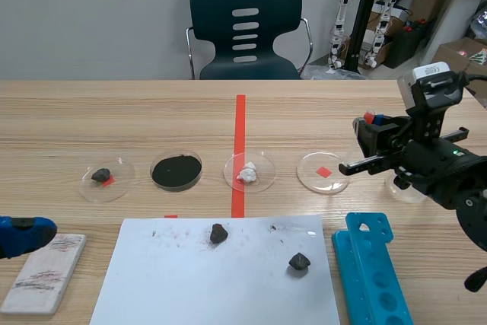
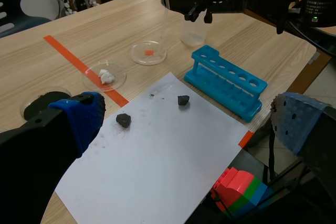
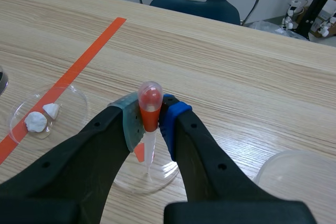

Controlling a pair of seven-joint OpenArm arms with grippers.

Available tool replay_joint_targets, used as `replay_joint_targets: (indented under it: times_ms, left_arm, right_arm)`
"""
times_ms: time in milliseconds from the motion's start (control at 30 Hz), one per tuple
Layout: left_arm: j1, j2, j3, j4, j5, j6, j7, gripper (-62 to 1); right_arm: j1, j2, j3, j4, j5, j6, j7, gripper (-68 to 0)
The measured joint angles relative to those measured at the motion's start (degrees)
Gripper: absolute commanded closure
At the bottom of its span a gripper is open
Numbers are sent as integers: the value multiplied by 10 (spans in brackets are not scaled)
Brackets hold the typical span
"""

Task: Draw acid from the petri dish

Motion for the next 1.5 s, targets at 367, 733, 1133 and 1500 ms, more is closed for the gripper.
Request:
replay_joint_targets:
  times_ms: [367, 733, 1133, 1500]
  left_arm:
    - [0, 0, 0, 0, 0, 0, 0, -623]
    - [0, 0, 0, 0, 0, 0, 0, -623]
    - [0, 0, 0, 0, 0, 0, 0, -623]
    - [0, 0, 0, 0, 0, 0, 0, -623]
  right_arm:
    - [0, 0, 0, 0, 0, 0, 0, -91]
    - [0, 0, 0, 0, 4, 0, 0, -99]
    - [0, 0, 0, 0, 4, 0, 0, -111]
    - [0, 0, 0, 0, 4, 0, 0, -111]
